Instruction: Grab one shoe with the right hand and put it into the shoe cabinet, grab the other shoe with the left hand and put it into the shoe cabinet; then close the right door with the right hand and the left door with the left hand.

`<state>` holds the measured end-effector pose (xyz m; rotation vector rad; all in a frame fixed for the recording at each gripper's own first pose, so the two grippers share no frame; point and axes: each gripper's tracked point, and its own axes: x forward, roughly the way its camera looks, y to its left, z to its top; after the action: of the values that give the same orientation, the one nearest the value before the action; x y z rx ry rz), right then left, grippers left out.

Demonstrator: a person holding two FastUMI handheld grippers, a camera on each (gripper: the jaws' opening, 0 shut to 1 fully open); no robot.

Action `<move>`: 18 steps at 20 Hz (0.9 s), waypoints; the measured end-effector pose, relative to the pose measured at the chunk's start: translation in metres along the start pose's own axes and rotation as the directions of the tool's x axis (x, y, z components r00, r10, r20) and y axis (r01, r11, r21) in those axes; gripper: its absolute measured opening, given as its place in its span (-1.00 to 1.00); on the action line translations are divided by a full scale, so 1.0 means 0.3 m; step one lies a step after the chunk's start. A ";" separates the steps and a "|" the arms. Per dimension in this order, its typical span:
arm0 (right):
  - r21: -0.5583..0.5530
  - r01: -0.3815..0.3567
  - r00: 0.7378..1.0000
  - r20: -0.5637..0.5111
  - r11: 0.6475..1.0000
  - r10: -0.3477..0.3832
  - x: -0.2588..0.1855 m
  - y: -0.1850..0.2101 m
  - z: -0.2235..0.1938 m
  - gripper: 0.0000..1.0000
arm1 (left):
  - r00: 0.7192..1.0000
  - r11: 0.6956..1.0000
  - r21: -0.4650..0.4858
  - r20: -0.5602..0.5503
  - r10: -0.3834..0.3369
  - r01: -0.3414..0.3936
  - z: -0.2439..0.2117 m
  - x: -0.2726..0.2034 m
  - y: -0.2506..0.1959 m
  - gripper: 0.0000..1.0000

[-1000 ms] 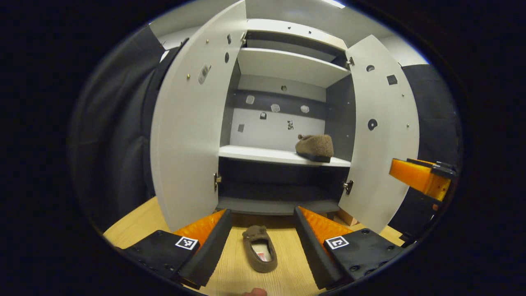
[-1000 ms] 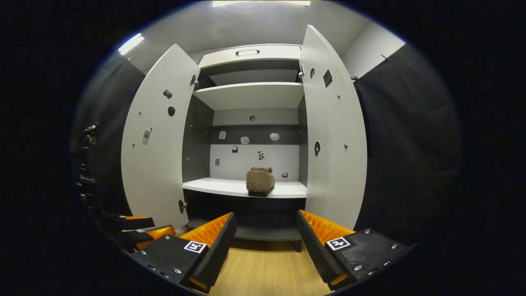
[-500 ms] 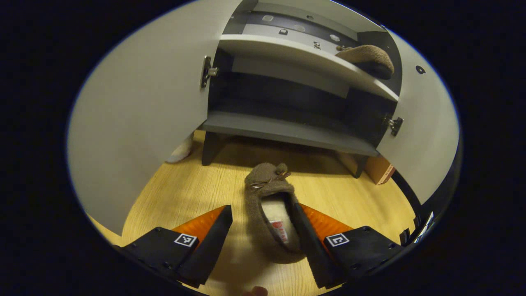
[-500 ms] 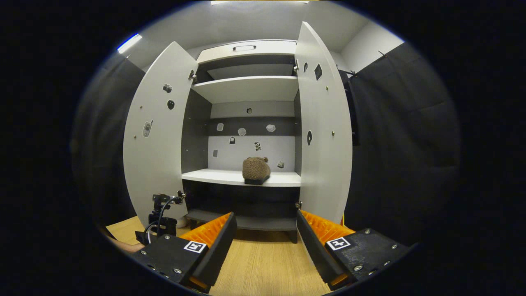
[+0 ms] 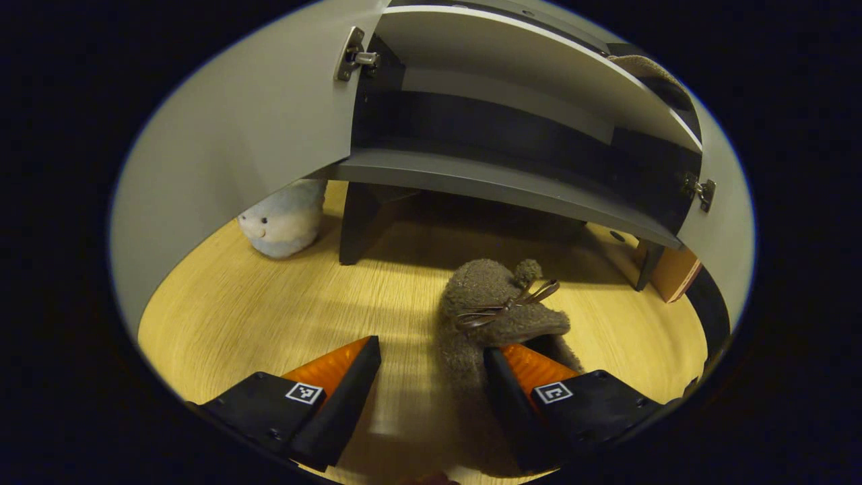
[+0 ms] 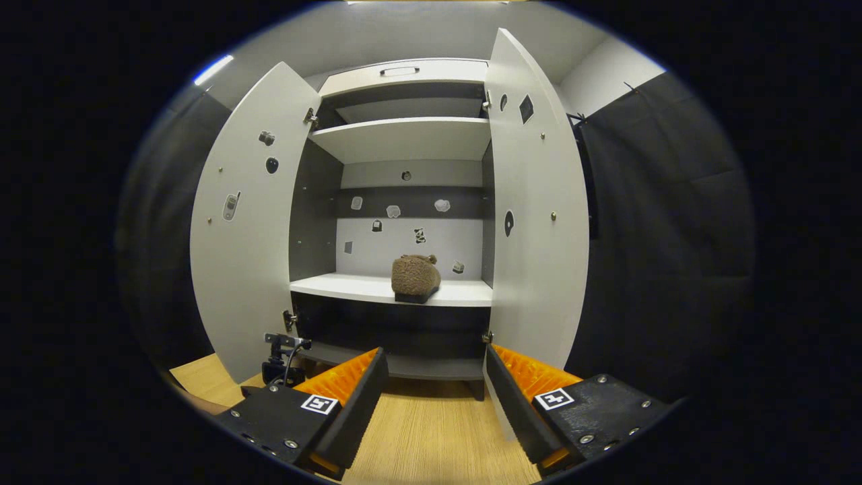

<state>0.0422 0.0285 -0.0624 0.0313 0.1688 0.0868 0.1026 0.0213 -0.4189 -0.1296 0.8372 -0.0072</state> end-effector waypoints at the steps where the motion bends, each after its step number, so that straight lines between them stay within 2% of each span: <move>1: -0.003 0.002 1.000 -0.005 1.000 -0.002 0.003 -0.004 -0.009 0.82 | 1.000 1.000 -0.009 0.018 -0.008 0.008 0.013 0.003 -0.011 0.99; 2: -0.004 0.003 1.000 -0.010 1.000 -0.003 0.004 -0.009 -0.017 0.82 | 0.999 1.000 -0.018 0.032 -0.007 0.008 0.018 0.012 -0.014 0.88; 3: -0.001 0.004 1.000 -0.014 1.000 -0.004 0.005 -0.011 -0.024 0.82 | 0.999 0.999 -0.035 0.042 -0.019 0.020 0.021 0.015 -0.031 0.57; 4: 0.004 0.005 1.000 -0.021 1.000 -0.005 0.004 -0.017 -0.032 0.82 | 0.998 0.998 -0.055 0.052 -0.022 0.025 0.026 0.013 -0.048 0.38; 5: 0.009 0.006 1.000 -0.023 1.000 -0.006 0.003 -0.020 -0.036 0.82 | 0.998 0.999 -0.048 0.059 0.015 -0.013 0.032 0.012 -0.035 -0.31; 6: 0.012 0.006 1.000 -0.024 1.000 -0.006 0.004 -0.022 -0.037 0.82 | 0.998 0.998 -0.050 0.059 0.027 -0.024 0.028 0.008 -0.029 -0.53; 7: 0.014 0.004 1.000 -0.022 1.000 -0.004 0.004 -0.024 -0.036 0.82 | 0.998 0.998 -0.063 0.059 0.020 -0.016 0.030 0.004 -0.035 -0.67; 10: 0.010 -0.001 1.000 -0.016 1.000 0.001 0.001 -0.028 -0.034 0.82 | 0.998 0.994 -0.112 0.063 0.020 -0.012 0.035 -0.080 -0.039 -0.75; 13: 0.011 -0.008 1.000 -0.003 1.000 0.008 0.004 -0.019 -0.029 0.82 | 0.990 0.996 -0.091 0.140 0.007 0.005 0.085 -0.247 -0.057 -0.75; 18: 0.017 -0.032 0.999 0.014 0.999 0.032 0.006 0.005 -0.018 0.82 | 0.964 0.994 -0.099 0.264 -0.021 0.049 0.311 -0.537 -0.098 -0.75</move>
<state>0.0428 0.0304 -0.0680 0.0516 0.1553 0.1170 0.0652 0.0118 -0.2343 -0.2394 0.5692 0.0206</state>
